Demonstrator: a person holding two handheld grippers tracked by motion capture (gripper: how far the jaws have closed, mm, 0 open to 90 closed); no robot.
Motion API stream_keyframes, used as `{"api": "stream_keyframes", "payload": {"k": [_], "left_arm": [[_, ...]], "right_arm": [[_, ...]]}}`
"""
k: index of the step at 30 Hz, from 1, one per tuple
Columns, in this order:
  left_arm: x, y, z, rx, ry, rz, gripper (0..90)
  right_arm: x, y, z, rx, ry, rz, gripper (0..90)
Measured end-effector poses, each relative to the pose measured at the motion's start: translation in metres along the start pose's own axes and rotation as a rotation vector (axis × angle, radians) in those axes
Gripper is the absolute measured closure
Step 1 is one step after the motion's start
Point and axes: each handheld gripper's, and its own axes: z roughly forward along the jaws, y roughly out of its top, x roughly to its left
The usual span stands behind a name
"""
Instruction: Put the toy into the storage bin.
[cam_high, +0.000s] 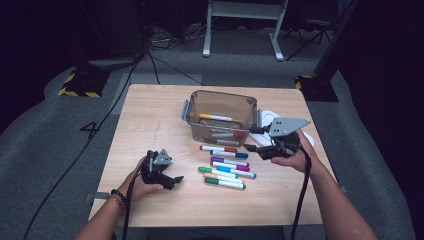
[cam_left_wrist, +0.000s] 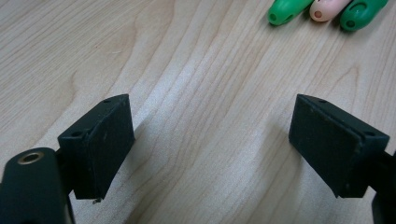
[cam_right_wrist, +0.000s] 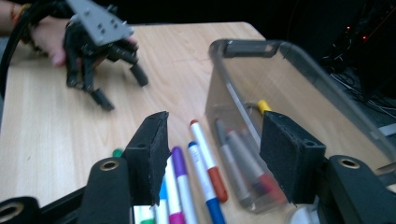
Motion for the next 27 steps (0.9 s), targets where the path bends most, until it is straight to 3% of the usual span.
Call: {"api": "stream_keyframes", "payload": {"k": [8,15,22,27], "left_arm": [[0.000,0.000,0.000,0.000,0.000,0.000,14.3],[0.000,0.000,0.000,0.000,0.000,0.000,14.3],[0.000,0.000,0.000,0.000,-0.001,0.001,14.3],[0.000,0.000,0.000,0.000,-0.001,0.001,14.3]], "right_arm": [[0.028,-0.043,0.010,0.043,0.042,0.016,45.8],[0.050,-0.074,0.033,0.109,0.128,0.022,48.5],[0.079,-0.076,0.073,0.141,0.221,-0.014,48.0],[0.088,-0.070,0.100,0.164,0.248,-0.048,48.1]]}}
